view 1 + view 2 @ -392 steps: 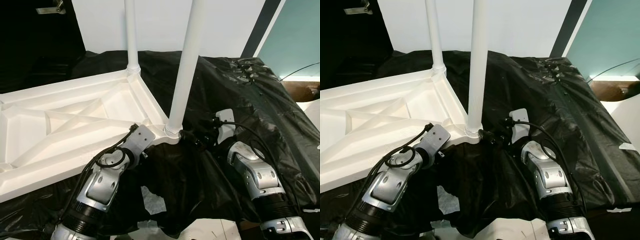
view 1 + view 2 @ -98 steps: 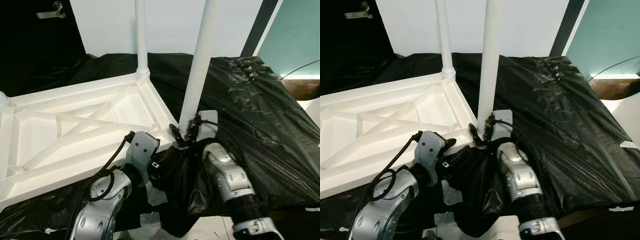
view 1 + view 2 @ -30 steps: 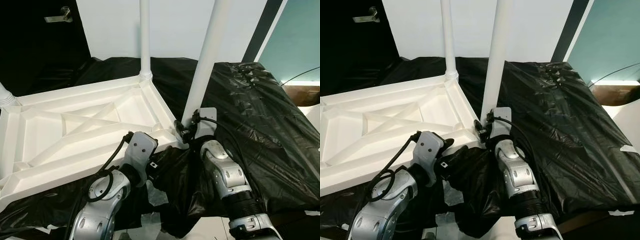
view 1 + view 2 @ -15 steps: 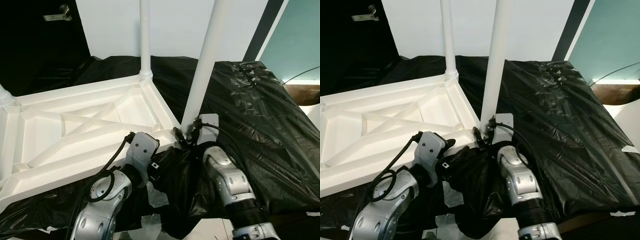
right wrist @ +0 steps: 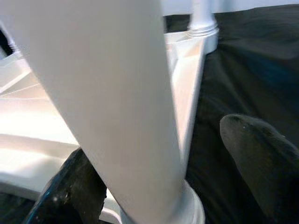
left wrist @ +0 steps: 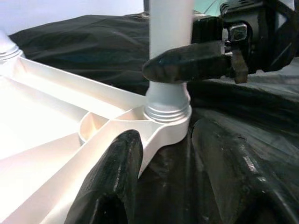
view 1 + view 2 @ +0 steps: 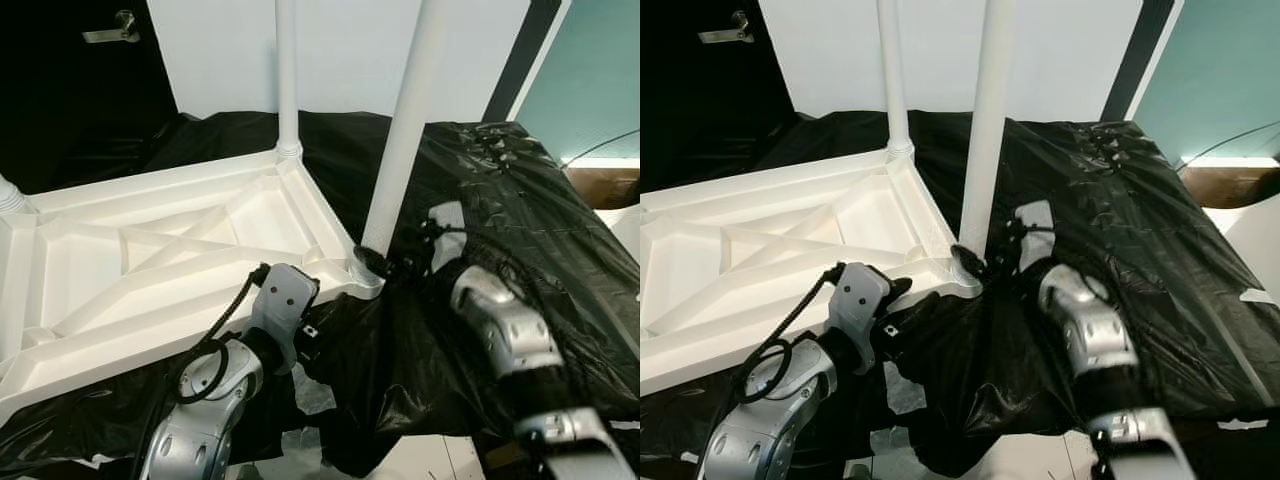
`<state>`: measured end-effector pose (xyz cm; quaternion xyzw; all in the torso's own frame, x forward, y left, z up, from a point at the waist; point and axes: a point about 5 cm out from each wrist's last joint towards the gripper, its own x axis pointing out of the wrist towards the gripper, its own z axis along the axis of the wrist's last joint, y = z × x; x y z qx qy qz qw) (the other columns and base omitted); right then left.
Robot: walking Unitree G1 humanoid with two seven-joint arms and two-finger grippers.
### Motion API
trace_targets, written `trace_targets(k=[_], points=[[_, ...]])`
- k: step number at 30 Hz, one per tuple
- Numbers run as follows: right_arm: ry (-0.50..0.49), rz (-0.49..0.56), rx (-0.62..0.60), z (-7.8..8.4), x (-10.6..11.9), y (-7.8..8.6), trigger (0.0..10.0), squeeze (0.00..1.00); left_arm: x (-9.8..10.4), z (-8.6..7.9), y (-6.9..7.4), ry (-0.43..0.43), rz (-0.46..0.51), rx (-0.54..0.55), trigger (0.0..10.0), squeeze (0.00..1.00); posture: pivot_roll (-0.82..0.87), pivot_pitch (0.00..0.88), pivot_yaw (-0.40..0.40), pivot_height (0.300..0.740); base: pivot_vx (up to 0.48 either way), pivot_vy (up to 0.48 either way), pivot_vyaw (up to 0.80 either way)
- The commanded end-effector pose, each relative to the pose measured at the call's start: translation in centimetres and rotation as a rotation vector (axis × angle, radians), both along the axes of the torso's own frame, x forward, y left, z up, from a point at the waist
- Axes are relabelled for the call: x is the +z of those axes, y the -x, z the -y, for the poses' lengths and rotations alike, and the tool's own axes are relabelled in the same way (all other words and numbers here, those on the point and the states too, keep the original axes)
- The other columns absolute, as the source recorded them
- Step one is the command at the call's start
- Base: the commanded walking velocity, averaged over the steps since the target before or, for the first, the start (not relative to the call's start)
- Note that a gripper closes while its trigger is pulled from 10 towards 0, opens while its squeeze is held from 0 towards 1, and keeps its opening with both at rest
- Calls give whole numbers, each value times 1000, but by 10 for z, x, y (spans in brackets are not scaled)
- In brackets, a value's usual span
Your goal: Building children table
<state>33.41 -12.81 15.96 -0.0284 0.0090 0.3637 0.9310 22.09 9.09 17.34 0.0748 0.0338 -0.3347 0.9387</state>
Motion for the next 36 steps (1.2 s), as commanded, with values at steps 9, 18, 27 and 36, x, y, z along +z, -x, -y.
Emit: trace_targets(k=[9,18,27,36], points=[[173,9,212,-6,-6,-15,9373,0,4,-3,-5,0,32,80,10000,0,151,35,-74,740,0,0,0],[200,-4,274,-2,-7,-20,0,0,5,-4,-5,-2,35,84,10000,0,157,32,-74,740,0,0,0],[191,-29,183,4,-15,-23,10000,0,5,-4,-4,-1,31,77,10000,0,149,45,-70,740,0,0,0],[112,-85,-76,-12,-29,-14,10000,0,1,-3,-1,-8,12,73,10000,0,148,61,-65,740,0,0,0]])
